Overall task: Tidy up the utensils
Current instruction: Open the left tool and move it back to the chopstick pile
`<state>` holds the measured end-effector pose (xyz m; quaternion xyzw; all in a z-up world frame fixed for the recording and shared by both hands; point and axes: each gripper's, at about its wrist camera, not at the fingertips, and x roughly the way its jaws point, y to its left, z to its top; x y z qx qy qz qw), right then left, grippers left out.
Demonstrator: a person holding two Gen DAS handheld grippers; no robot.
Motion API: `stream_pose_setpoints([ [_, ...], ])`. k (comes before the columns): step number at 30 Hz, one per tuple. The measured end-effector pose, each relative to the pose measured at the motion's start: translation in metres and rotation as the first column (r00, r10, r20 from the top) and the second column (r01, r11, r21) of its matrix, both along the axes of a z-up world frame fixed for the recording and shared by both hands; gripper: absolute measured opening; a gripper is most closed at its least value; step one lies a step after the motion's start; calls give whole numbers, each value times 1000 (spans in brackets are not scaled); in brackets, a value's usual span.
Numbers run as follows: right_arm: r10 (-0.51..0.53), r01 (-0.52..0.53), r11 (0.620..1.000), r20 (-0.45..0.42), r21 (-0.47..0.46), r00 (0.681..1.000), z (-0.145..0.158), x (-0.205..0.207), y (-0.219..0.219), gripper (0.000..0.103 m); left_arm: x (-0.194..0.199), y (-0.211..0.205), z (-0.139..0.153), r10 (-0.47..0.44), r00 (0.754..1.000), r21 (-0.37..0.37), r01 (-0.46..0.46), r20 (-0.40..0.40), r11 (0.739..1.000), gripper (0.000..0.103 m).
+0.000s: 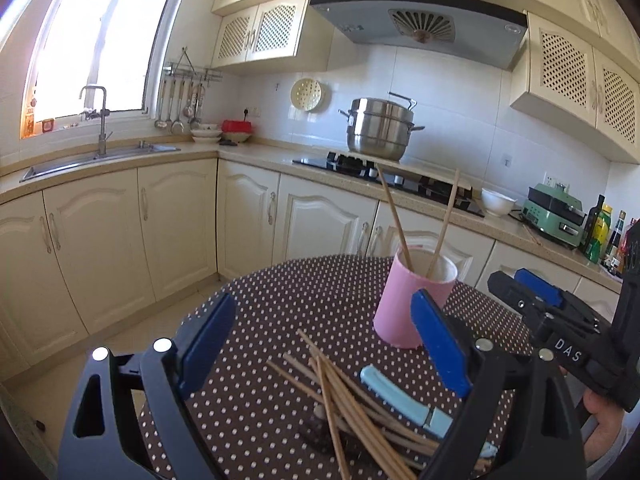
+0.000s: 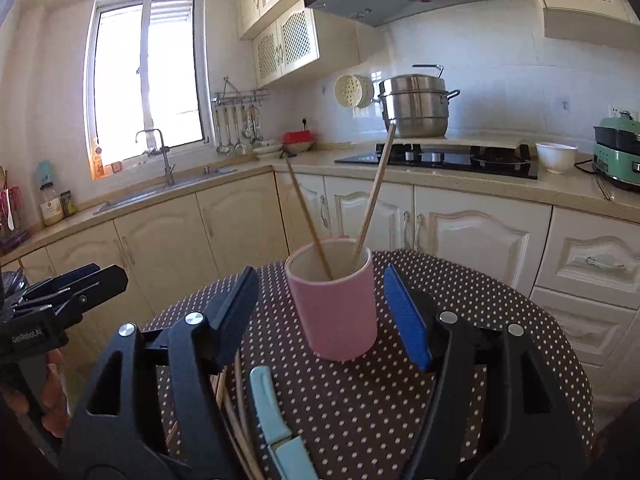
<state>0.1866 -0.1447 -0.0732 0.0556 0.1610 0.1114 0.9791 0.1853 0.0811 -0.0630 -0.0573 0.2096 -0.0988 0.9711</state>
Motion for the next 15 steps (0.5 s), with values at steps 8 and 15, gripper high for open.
stream_pose_setpoints([
  [8, 47, -50, 998, -110, -28, 993, -18, -13, 12, 66, -8, 27, -33, -66, 972, -46, 57, -227, 997, 88],
  [15, 79, -96, 993, -226, -67, 971, -37, -15, 25, 66, -13, 58, -66, -141, 910, -162, 83, -390, 983, 87],
])
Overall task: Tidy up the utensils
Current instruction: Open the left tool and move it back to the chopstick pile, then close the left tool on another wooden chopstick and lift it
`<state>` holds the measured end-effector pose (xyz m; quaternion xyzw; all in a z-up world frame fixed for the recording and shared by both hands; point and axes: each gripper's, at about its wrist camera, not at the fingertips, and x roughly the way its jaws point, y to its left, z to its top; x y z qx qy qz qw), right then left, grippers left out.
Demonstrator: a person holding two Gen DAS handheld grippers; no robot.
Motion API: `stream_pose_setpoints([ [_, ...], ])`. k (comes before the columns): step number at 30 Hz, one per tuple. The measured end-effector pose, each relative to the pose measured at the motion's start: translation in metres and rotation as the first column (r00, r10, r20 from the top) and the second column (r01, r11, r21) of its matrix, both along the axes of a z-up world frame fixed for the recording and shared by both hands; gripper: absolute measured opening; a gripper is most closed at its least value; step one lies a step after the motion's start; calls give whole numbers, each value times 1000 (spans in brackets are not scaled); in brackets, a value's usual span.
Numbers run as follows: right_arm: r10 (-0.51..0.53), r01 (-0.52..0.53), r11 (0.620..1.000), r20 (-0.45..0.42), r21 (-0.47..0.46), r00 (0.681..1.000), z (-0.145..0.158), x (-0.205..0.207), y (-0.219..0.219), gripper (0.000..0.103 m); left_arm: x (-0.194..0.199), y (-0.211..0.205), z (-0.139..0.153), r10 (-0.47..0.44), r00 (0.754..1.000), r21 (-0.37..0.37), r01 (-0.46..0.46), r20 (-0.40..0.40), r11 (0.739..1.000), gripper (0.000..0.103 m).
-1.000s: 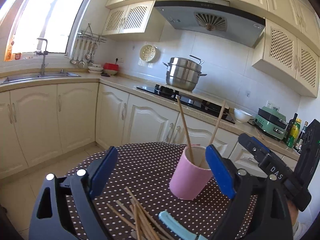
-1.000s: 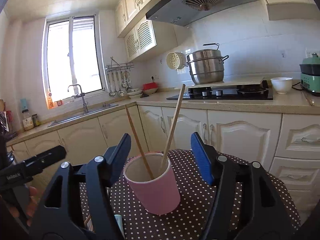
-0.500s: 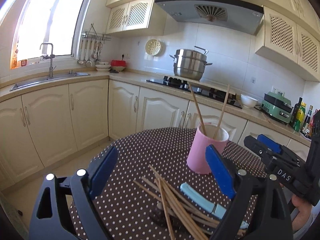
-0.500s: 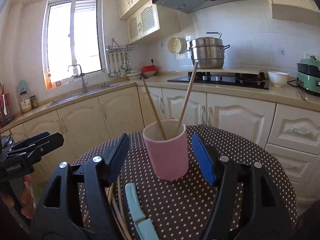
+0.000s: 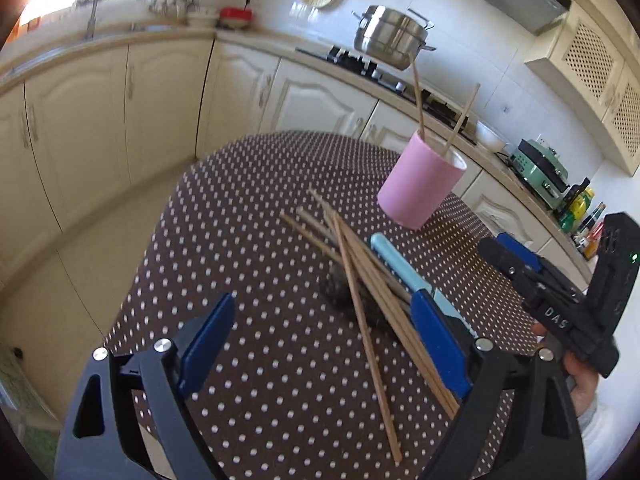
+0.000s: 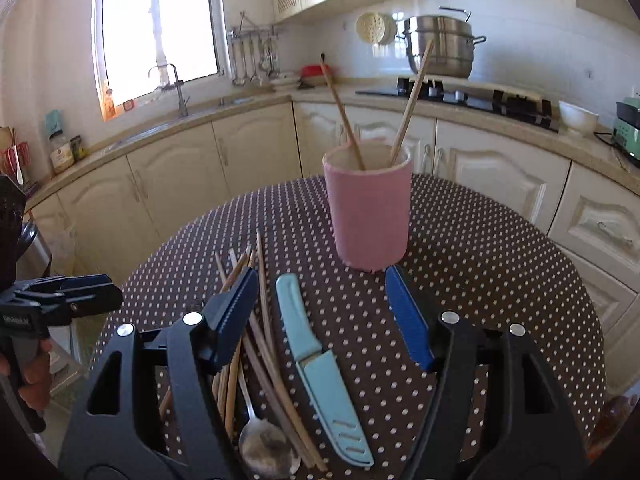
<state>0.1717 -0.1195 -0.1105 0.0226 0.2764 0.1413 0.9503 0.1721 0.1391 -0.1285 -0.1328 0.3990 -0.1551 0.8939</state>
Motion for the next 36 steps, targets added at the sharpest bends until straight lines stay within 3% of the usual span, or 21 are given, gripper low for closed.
stream_pose_setpoints([
  [4, 19, -20, 1000, -70, -2, 997, -6, 3, 5, 66, 0, 10, -9, 13, 999, 25, -11, -47, 1000, 87],
  [9, 45, -46, 999, -135, -6, 990, -11, 7, 12, 66, 5, 11, -23, -25, 988, -25, 21, -152, 999, 69],
  [13, 68, -69, 998, -170, -2, 983, -16, 8, 14, 66, 13, -7, -28, -73, 983, -25, 70, -171, 997, 64],
  [20, 62, -61, 998, -199, 12, 978, -19, 10, 7, 66, 39, -51, -35, -163, 960, -24, 162, -229, 987, 41],
  [28, 54, -53, 999, -233, 12, 971, -22, 15, -6, 66, 64, -82, -44, -130, 950, 74, 157, -284, 985, 22],
  [33, 65, -64, 998, -262, 12, 963, -23, 23, -6, 66, 72, -85, -46, -112, 948, 80, 142, -298, 987, 17],
  [36, 78, -77, 997, -277, 12, 958, -22, 28, -4, 66, 74, -86, -49, -99, 950, 84, 129, -297, 988, 8],
])
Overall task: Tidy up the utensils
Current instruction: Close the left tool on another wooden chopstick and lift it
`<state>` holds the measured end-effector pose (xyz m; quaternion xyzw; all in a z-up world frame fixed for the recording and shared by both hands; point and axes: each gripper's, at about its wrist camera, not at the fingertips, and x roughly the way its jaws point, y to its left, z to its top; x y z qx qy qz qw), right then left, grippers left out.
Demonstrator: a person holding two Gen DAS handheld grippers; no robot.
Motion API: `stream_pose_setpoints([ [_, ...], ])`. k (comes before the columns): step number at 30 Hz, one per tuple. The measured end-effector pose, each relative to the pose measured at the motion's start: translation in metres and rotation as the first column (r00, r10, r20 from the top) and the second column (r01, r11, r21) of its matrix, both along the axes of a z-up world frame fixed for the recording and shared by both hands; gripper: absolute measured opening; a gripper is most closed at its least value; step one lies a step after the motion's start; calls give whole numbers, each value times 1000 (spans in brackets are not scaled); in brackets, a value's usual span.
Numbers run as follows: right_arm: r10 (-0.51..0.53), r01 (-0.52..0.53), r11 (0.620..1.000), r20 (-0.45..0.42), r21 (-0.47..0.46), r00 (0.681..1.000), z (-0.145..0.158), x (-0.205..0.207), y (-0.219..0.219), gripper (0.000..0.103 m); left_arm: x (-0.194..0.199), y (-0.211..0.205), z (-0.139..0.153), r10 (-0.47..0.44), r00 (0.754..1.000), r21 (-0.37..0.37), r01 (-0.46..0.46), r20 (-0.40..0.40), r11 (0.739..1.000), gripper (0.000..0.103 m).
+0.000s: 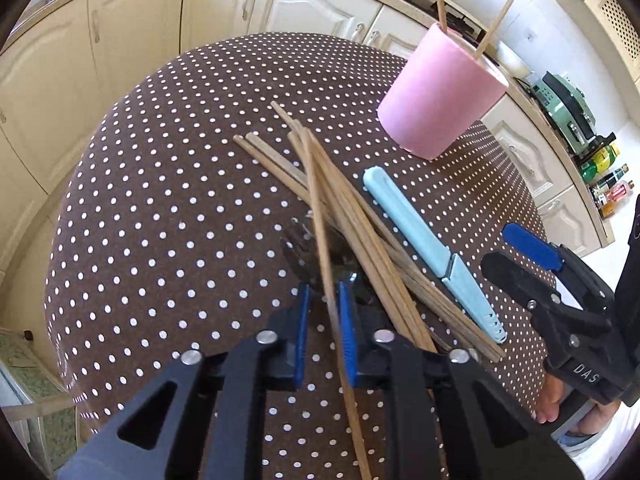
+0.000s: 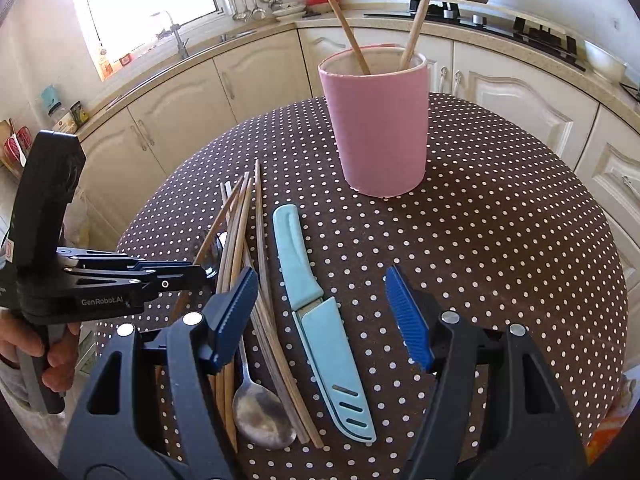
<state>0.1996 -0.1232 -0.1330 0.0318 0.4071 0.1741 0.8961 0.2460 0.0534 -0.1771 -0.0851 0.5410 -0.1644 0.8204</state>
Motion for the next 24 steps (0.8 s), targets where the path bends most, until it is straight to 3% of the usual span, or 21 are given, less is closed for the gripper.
stream_pose_setpoints([
  [5, 26, -26, 1000, -49, 9, 998, 1, 15, 5, 66, -5, 15, -1, 25, 1000, -54, -25, 7, 998, 4],
  [14, 107, -111, 994, -145, -22, 984, -6, 39, 34, 66, -34, 46, 21, 103, 990, -177, -84, 101, 981, 4],
  [17, 140, -151, 987, -181, -50, 973, -6, 47, 48, 51, -41, 59, 25, 161, 980, -160, -142, 114, 977, 4],
  [19, 159, -174, 983, -209, -55, 965, -6, 52, 56, 34, -42, 66, 25, 199, 974, -130, -185, 110, 974, 4],
  [24, 197, -226, 971, -279, -75, 940, -8, 67, 76, 29, -42, 86, 20, 254, 965, -100, -246, 71, 964, 4],
])
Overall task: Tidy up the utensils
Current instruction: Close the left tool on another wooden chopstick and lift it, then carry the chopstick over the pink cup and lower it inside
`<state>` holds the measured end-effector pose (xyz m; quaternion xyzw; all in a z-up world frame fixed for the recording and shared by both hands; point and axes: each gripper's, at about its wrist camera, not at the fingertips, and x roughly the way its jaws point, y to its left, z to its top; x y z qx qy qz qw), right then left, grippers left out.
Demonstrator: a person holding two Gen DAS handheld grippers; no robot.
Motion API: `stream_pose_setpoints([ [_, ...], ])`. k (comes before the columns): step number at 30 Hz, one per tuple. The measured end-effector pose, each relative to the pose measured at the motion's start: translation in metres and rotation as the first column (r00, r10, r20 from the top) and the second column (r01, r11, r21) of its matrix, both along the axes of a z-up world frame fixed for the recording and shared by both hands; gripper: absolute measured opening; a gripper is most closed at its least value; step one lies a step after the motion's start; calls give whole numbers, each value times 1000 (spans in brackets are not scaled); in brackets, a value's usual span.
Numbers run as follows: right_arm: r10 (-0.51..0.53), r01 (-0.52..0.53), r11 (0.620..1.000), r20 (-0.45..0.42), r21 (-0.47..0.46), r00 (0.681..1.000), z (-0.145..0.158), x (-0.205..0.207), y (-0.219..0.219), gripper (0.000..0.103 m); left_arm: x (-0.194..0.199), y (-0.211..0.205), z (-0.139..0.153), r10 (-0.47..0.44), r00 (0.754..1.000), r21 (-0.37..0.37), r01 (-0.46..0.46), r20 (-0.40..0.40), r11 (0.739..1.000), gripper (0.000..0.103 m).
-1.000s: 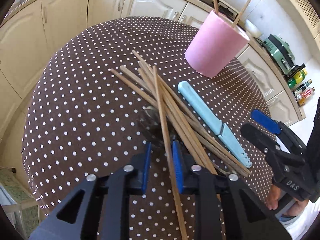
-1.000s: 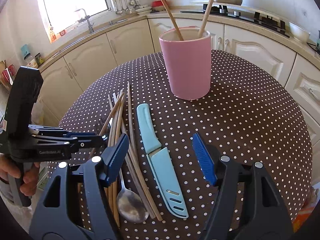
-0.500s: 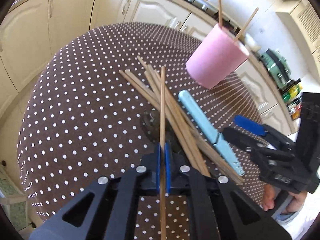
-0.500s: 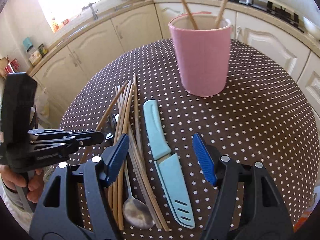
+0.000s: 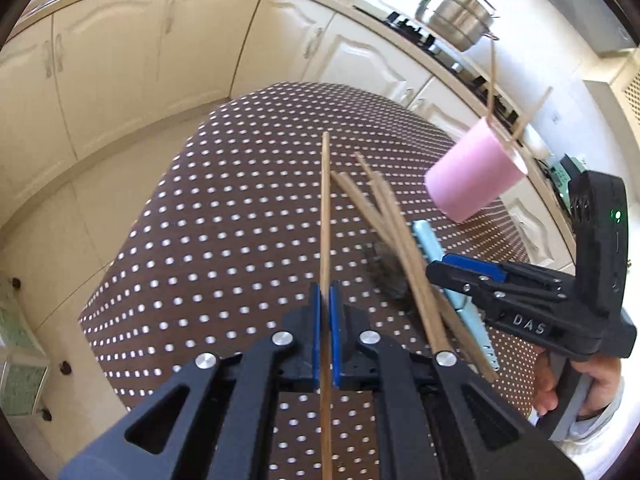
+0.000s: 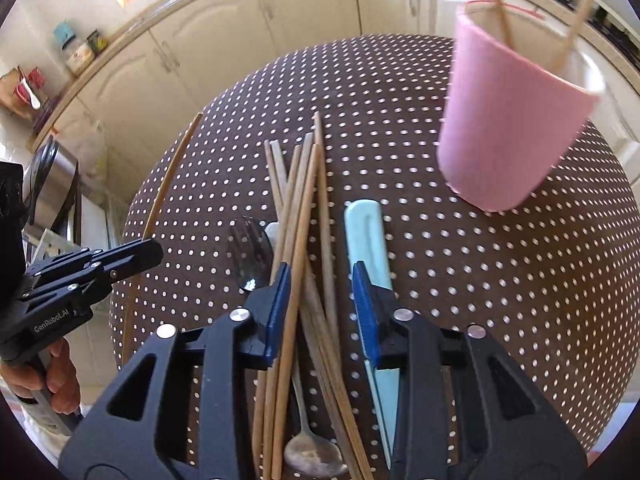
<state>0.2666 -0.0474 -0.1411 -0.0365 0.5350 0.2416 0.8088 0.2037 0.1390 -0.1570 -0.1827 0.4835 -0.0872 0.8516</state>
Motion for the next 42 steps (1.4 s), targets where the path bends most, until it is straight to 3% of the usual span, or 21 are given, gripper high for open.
stream_pose_setpoints([
  [13, 36, -47, 992, -93, -118, 995, -4, 19, 43, 17, 15, -1, -5, 4, 1000, 2, -4, -14, 1000, 4],
  [15, 44, -57, 992, -112, -110, 993, -5, 22, 46, 9, 20, -4, -4, 1, 1000, -3, -2, -10, 1000, 4],
  [20, 53, -65, 993, -113, -103, 992, -8, 29, 59, 8, 25, -10, -3, -4, 1000, -14, 4, -2, 1000, 4],
  [29, 44, -44, 998, -4, 36, 999, 11, 13, 19, 7, 22, -27, 26, -23, 988, -56, 31, 150, 998, 4],
  [42, -40, -17, 954, 185, 299, 982, 90, -20, -66, 6, 40, -93, 85, -115, 917, -81, 158, 382, 984, 4],
])
